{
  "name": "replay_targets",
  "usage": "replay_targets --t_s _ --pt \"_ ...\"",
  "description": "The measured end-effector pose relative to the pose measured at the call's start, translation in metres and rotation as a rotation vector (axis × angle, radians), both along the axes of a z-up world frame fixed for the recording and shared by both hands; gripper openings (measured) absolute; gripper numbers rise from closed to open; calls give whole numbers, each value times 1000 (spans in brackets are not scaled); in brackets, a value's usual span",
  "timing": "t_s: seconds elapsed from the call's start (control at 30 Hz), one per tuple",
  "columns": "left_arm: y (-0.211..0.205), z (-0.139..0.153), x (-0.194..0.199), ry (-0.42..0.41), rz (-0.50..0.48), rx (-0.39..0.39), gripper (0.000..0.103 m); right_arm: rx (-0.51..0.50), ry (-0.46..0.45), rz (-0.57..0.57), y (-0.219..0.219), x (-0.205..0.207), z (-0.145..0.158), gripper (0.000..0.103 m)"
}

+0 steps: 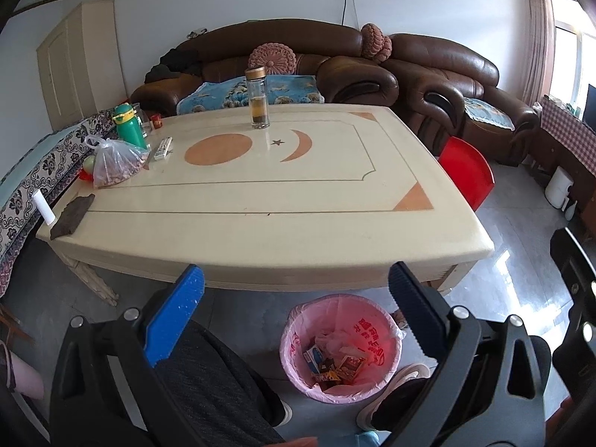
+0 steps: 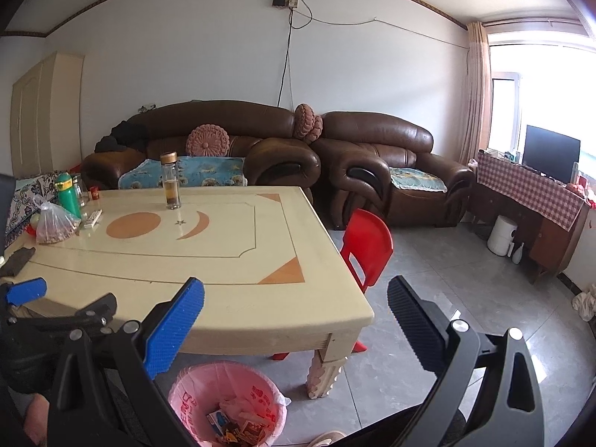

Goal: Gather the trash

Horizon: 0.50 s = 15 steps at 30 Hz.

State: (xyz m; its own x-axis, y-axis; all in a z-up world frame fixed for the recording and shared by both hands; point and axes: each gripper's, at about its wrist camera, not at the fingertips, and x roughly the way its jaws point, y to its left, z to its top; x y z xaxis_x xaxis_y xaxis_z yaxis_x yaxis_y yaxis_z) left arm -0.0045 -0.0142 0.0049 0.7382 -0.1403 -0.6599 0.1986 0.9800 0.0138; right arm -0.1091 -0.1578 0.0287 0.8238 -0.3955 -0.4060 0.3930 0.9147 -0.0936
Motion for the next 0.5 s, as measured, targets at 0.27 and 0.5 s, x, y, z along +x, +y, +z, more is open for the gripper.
replay_targets --t_s 0.27,0.5 --pt "8 0 6 22 13 -34 97 -25 -5 -7 1 -1 0 96" --pt "14 0 6 14 18 -50 97 -20 -3 -5 3 -2 -1 96"
